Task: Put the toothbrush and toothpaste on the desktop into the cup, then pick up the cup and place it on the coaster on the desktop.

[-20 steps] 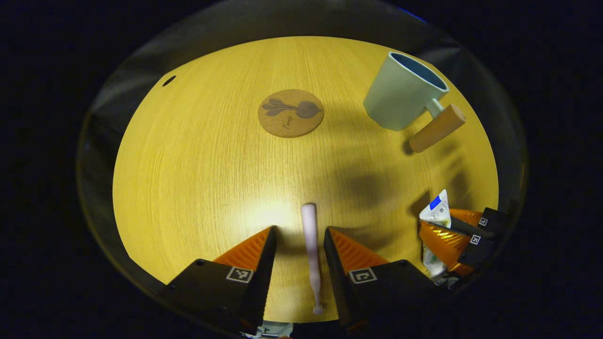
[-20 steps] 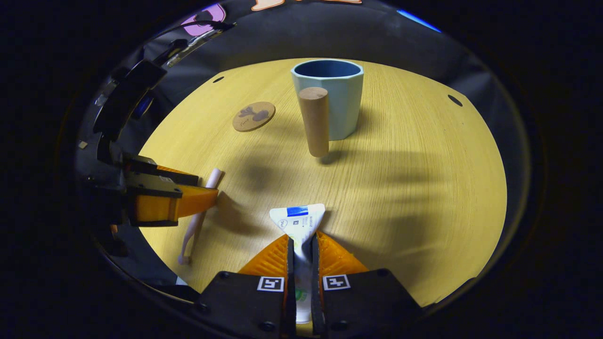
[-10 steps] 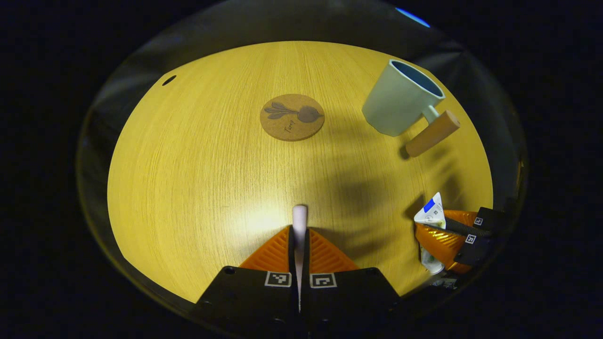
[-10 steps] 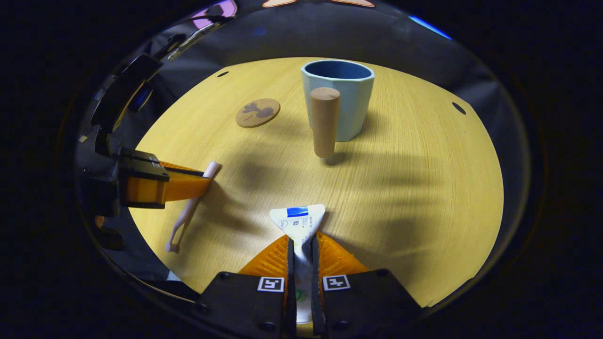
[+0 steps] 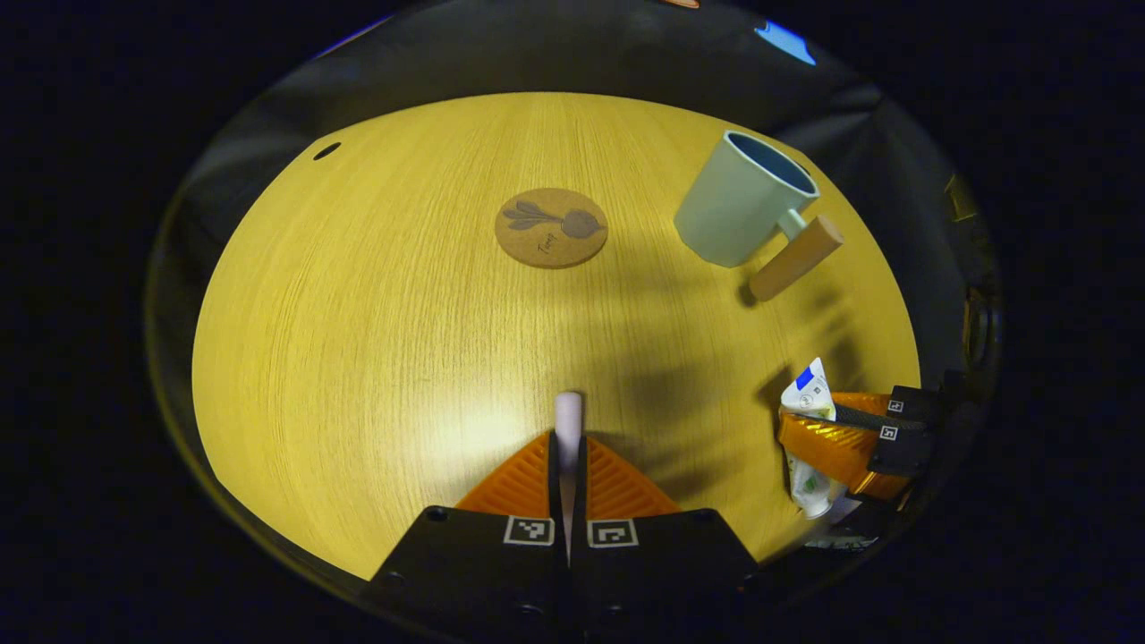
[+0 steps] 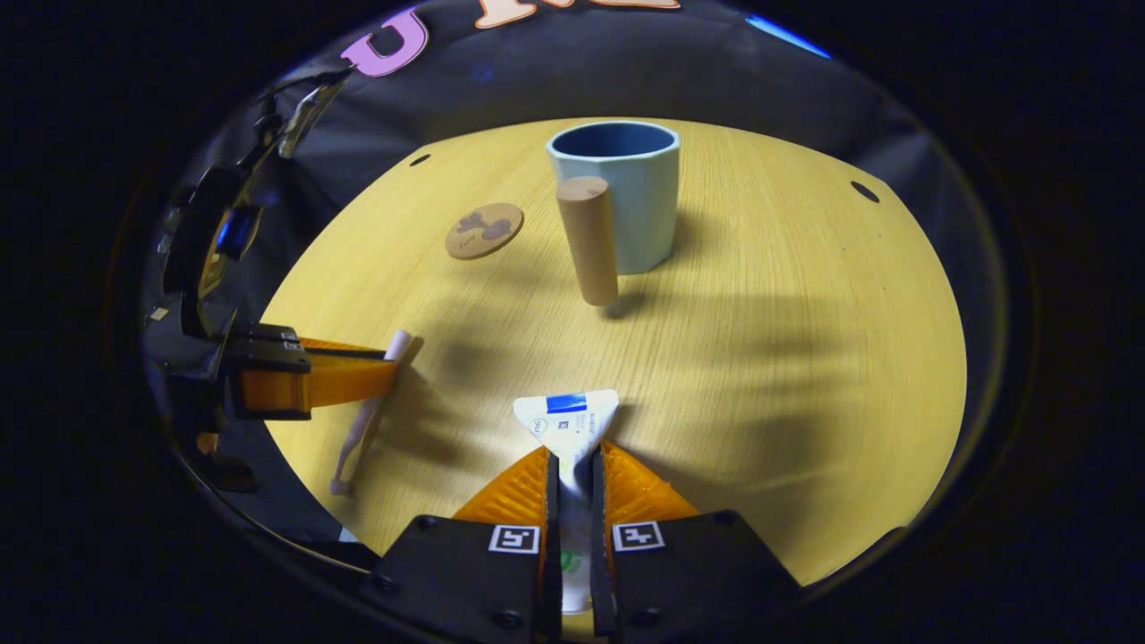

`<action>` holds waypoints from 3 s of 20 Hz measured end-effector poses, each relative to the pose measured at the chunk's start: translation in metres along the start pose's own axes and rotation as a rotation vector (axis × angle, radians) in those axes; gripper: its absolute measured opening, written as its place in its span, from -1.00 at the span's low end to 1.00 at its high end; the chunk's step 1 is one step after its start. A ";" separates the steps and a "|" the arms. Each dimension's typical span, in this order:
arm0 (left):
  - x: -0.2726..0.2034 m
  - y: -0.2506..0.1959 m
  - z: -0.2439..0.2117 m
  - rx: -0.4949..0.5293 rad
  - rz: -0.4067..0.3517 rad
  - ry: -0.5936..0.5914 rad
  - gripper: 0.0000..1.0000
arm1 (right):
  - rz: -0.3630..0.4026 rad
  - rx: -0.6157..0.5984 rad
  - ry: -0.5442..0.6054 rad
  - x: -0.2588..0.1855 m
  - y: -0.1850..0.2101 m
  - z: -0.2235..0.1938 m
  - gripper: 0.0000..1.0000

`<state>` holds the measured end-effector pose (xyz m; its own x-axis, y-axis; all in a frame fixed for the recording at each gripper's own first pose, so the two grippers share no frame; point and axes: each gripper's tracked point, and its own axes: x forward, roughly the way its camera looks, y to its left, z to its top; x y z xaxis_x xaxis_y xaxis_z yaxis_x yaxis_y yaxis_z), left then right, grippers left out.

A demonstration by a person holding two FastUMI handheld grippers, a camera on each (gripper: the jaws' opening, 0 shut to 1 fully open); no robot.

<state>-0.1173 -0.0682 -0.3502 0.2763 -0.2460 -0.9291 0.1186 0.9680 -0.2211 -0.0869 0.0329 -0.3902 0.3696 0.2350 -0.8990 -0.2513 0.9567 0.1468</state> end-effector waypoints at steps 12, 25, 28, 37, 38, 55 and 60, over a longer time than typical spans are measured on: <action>-0.009 0.038 -0.026 -0.038 -0.065 -0.127 -1.00 | 0.150 0.196 -0.181 -0.045 0.010 0.070 -0.70; -0.130 0.139 -0.139 -0.108 -0.053 -0.222 -1.00 | 0.136 0.159 -0.578 -0.079 -0.005 0.254 -0.70; -0.182 0.160 -0.160 -0.124 -0.047 -0.247 -1.00 | 0.106 0.156 -0.650 -0.069 -0.008 0.285 -0.70; -0.294 0.167 -0.188 -0.154 -0.007 -0.304 -1.00 | 0.022 0.149 -0.649 -0.015 -0.019 0.298 -0.70; -0.302 0.168 -0.187 -0.158 -0.005 -0.312 -1.00 | 0.015 0.142 -0.648 -0.013 -0.019 0.297 -0.70; -0.367 0.130 -0.028 -0.112 -0.100 -0.594 -1.00 | 0.040 0.141 -0.539 -0.026 -0.024 0.207 0.92; -0.369 0.108 0.019 -0.100 -0.164 -0.682 -1.00 | 0.012 0.225 -0.552 -0.065 -0.060 0.172 0.90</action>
<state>-0.1888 0.1263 -0.0253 0.8018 -0.3337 -0.4957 0.1310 0.9075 -0.3991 0.0578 -0.0105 -0.2695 0.7936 0.2433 -0.5577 -0.0854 0.9521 0.2938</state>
